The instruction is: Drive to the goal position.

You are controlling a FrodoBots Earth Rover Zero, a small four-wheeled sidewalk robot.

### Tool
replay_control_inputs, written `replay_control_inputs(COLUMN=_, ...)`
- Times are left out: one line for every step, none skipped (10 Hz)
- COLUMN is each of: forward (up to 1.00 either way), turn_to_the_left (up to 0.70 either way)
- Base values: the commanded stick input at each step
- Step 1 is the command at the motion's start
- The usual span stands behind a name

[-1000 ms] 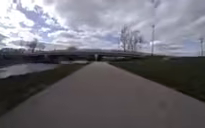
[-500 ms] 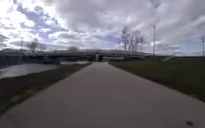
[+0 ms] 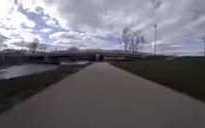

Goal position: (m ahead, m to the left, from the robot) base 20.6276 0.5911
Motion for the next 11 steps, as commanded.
replay_control_inputs(forward=1.0, turn_to_the_left=0.0)
replay_control_inputs(forward=0.99, turn_to_the_left=0.0)
replay_control_inputs(forward=0.99, turn_to_the_left=0.0)
replay_control_inputs(forward=0.98, turn_to_the_left=0.0)
replay_control_inputs(forward=0.98, turn_to_the_left=0.0)
replay_control_inputs(forward=0.98, turn_to_the_left=0.0)
replay_control_inputs(forward=0.98, turn_to_the_left=0.0)
replay_control_inputs(forward=0.98, turn_to_the_left=0.0)
replay_control_inputs(forward=0.98, turn_to_the_left=0.0)
replay_control_inputs(forward=0.98, turn_to_the_left=0.0)
replay_control_inputs(forward=0.98, turn_to_the_left=0.0)
